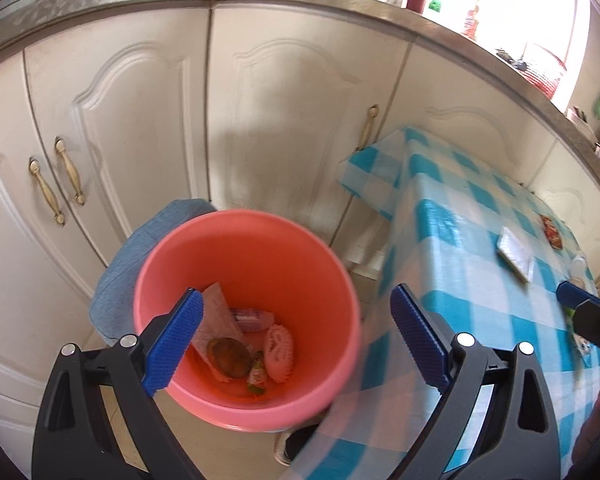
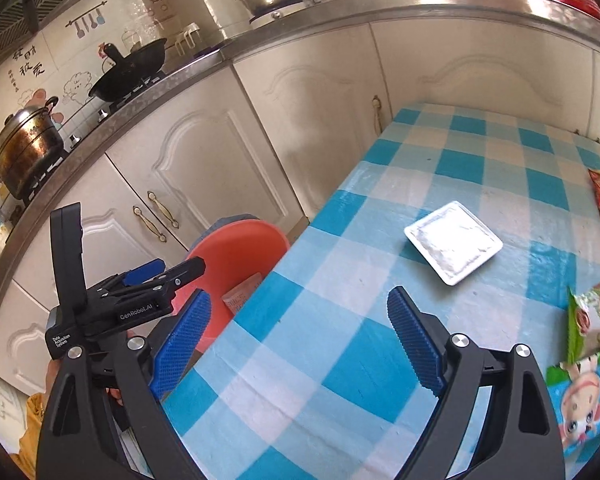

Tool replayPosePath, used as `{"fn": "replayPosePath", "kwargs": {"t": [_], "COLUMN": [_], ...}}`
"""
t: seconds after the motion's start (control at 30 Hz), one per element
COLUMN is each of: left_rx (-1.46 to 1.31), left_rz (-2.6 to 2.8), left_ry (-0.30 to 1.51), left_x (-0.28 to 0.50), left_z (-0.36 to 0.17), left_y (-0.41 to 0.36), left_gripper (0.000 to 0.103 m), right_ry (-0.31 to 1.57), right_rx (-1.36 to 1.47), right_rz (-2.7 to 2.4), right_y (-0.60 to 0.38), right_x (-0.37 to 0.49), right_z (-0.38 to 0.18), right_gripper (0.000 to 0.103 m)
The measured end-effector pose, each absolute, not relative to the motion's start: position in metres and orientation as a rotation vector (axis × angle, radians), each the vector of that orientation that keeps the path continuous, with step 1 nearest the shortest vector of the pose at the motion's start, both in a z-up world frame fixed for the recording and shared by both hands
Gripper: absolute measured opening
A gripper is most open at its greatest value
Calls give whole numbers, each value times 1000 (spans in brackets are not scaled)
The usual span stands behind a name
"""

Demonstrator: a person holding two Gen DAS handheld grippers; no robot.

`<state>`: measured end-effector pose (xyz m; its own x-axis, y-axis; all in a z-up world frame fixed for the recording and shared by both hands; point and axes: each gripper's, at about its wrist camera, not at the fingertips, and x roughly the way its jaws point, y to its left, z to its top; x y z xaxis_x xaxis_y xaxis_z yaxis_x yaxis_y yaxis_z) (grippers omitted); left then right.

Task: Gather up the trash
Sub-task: 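Bring both open tools back over the table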

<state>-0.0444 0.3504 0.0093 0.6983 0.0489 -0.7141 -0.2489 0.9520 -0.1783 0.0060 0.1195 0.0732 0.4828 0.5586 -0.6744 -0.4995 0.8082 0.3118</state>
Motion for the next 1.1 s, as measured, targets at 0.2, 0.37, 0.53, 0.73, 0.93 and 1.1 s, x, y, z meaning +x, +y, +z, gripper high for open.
{"fn": "replayPosePath", "kwargs": {"t": [0.2,0.37,0.53,0.73,0.93,1.1], "left_rx": [-258,-253,-236,-196,-135,-75], "left_rz": [100,42,-16,-111,-196,-274], "left_ry": [768,782,792,783,793,826], "left_x": [-47,-48,-48,-46,-42,-34], "left_z": [26,36,45,60,70,68], "left_y": [323,298,271,228,182,137], "left_gripper": [95,95,95,95,95,95], "right_ry": [829,820,816,810,806,802], "right_rx": [102,124,159,234,308,405], "right_rz": [603,556,487,415,361,319], "right_y": [91,59,20,-34,-79,-119], "right_x": [-10,-22,-34,-48,-55,-53], "right_z": [77,78,76,70,63,56], "right_gripper": [89,89,89,89,89,89]}}
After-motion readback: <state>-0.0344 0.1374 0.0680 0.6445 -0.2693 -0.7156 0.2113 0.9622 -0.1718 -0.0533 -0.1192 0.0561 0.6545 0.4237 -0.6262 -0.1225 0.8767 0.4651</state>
